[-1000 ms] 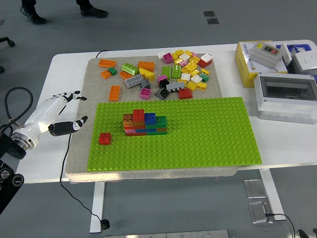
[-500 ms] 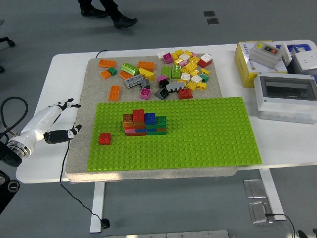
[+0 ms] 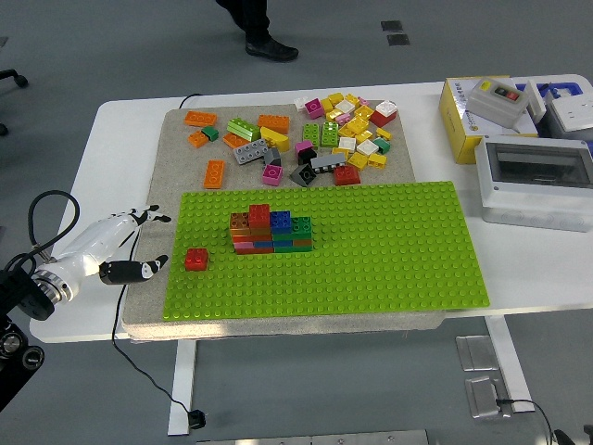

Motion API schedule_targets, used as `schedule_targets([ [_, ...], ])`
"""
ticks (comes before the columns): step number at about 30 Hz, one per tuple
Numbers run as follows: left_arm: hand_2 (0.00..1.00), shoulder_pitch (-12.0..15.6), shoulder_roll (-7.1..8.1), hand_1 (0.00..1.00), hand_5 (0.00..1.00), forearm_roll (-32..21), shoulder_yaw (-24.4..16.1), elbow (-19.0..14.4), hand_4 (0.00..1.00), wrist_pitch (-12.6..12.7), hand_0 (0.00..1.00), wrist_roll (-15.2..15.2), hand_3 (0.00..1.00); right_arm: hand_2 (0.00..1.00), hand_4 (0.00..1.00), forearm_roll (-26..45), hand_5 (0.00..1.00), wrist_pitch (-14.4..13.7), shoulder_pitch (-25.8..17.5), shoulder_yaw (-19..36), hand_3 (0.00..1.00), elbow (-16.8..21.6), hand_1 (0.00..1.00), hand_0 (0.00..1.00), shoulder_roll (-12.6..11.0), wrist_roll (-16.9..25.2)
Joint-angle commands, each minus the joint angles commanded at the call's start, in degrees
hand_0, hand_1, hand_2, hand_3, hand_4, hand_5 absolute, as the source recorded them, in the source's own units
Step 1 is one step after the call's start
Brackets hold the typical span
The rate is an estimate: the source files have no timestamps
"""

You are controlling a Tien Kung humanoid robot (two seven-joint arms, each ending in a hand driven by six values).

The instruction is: Pick up the brick,pile it on top of brick,press brick,pick up the brick,pile it on top of brick,press brick

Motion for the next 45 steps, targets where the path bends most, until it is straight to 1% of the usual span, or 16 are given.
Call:
schedule_targets([
  [5,0.998,-0.8,-0.42,0.968,0.269,0.6,1.1,0.0,0.674,-0.4,0.963,0.7,0.857,0.685,0.592,0.2,0.932,0.0,0.0,0.0,0.748,0.0,0.669,0.73,0.0,0.1],
  [13,0.998,-2.3,-1.97,0.974,0.277,1.6,2.0,0.7,0.684,-0.8,0.967,1.2,0.852,0.683,0.596,1.3,0.935,-0.1,0.1,-0.7,0.749,0.0,0.67,0.729,-0.1,0.5],
  [17,0.998,-2.8,-2.52,0.974,0.277,1.9,2.2,1.0,0.684,-1.2,0.967,1.4,0.852,0.683,0.596,1.5,0.935,-0.1,0.2,-0.9,0.749,0.0,0.67,0.729,-0.1,0.6],
  [23,0.998,-2.8,-2.7,0.976,0.278,2.3,2.2,0.7,0.688,-2.2,0.967,2.0,0.853,0.683,0.59,1.9,0.938,-0.1,0.2,-1.1,0.749,0.0,0.67,0.729,-0.2,0.8],
  [24,0.998,-2.8,-2.76,0.979,0.284,2.4,2.2,0.7,0.71,-2.4,0.972,2.1,0.852,0.684,0.593,1.9,0.938,-0.1,0.2,-1.2,0.749,0.0,0.67,0.729,-0.2,0.8],
  [31,0.998,-2.4,-3.25,0.987,0.286,2.9,1.9,0.8,0.711,-3.2,0.973,3.1,0.852,0.687,0.602,3.4,0.947,-0.2,0.2,-2.6,0.749,0.0,0.67,0.73,-0.5,1.2],
  [45,0.998,-2.1,-4.42,0.99,0.29,3.5,0.5,2.3,0.716,-3.8,0.978,2.8,0.849,0.688,0.603,3.9,0.928,-0.4,0.3,-3.1,0.747,0.0,0.67,0.73,-0.7,1.8],
])
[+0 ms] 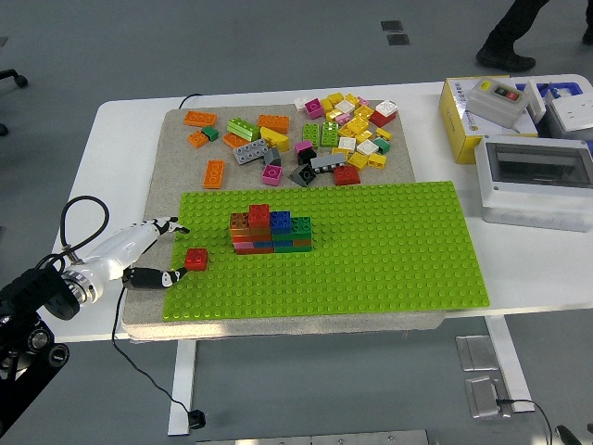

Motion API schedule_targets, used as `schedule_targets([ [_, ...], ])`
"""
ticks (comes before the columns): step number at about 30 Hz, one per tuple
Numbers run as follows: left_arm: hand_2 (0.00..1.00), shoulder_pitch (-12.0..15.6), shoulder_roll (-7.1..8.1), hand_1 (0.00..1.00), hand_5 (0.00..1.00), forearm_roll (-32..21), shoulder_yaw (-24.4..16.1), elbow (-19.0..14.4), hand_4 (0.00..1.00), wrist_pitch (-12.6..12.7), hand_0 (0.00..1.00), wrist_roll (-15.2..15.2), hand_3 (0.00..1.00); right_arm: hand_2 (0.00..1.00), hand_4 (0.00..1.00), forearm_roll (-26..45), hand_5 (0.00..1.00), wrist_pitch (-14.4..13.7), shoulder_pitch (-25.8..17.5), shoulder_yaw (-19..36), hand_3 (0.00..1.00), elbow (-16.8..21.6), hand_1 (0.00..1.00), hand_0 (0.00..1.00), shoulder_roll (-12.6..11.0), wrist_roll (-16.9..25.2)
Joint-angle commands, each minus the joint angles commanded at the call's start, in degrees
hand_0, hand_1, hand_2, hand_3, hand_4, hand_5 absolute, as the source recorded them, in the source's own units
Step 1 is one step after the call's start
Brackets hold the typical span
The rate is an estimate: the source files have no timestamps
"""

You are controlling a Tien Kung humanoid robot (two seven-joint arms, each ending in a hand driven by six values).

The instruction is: Pick up the brick,pile it on top of brick,press brick,pick up the brick,pile it on top of brick,press brick

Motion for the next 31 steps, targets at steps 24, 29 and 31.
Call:
schedule_targets([
  [24,0.998,-0.2,-1.14,0.994,0.292,0.1,0.8,0.5,0.718,-0.2,0.984,0.0,0.845,0.684,0.614,0.3,0.914,-0.1,0.2,-0.1,0.746,0.0,0.673,0.729,0.0,0.5],
  [29,0.998,-0.5,-1.42,0.994,0.289,0.1,1.2,1.3,0.717,0.1,0.984,-0.2,0.845,0.684,0.62,0.4,0.916,-0.2,0.3,-0.2,0.746,0.0,0.672,0.729,0.0,0.5],
  [31,0.998,-0.8,-1.57,0.994,0.289,0.2,1.4,1.8,0.717,0.3,0.984,-0.3,0.845,0.684,0.62,0.4,0.916,-0.1,0.3,-0.2,0.746,0.0,0.672,0.729,0.0,0.5],
])
